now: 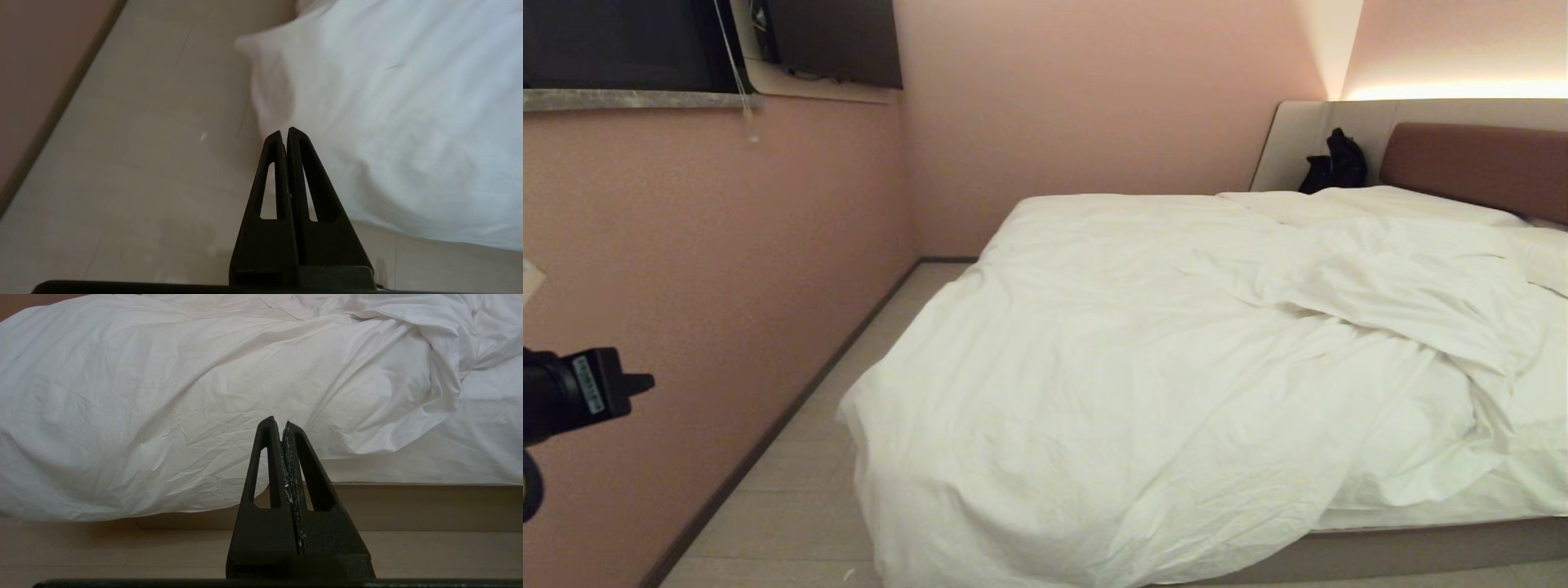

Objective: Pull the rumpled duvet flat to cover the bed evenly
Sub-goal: Flatten the corners of the folded blanket

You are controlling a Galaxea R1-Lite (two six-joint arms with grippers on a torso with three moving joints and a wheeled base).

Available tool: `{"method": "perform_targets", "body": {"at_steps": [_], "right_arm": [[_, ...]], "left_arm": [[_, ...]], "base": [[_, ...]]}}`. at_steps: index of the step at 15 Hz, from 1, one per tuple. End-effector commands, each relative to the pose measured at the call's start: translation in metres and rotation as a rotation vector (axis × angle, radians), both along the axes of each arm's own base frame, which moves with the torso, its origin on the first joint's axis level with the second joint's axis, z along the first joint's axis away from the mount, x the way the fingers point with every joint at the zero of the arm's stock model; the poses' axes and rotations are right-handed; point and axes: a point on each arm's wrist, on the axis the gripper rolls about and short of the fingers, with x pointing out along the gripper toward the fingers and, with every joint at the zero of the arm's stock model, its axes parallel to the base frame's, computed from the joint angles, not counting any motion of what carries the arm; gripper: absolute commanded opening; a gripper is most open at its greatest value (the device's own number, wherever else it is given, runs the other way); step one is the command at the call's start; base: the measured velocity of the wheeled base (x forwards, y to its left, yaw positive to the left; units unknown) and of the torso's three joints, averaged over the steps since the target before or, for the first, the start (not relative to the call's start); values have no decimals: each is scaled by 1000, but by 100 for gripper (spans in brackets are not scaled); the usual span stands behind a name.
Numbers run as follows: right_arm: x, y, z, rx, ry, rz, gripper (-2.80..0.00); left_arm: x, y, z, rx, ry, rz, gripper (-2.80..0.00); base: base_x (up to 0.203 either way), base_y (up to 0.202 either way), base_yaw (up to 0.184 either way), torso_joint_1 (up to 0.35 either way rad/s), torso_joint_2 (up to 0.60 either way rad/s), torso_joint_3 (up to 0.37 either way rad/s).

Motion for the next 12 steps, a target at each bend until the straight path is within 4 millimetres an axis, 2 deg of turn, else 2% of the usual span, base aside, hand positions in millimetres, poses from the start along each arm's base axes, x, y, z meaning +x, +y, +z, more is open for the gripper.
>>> {"method": "perform_targets", "body": {"at_steps": [1, 5, 7, 9, 11, 12], "right_arm": [[0, 0, 0, -2, 0, 0, -280], [0, 0, 0, -1, -1, 1, -280], [0, 0, 0, -1, 1, 1, -280], [0, 0, 0, -1, -1, 1, -280], [0, 0, 0, -1, 0, 1, -280], [0, 0, 0, -1, -2, 1, -280]], "left_arm": [[47, 14, -43, -55, 189, 37, -280], [98, 29, -81, -123, 310, 97, -280], [125, 28, -81, -121, 286, 65, -280], [149, 17, -80, -130, 248, -68, -280], [160, 11, -81, -93, 203, -261, -280], [165, 9, -83, -71, 141, -410, -280]], "base": [[0, 0, 0, 0, 0, 0], [0, 0, 0, 0, 0, 0], [0, 0, 0, 0, 0, 0], [0, 0, 0, 0, 0, 0], [0, 0, 0, 0, 0, 0], [0, 0, 0, 0, 0, 0]]}}
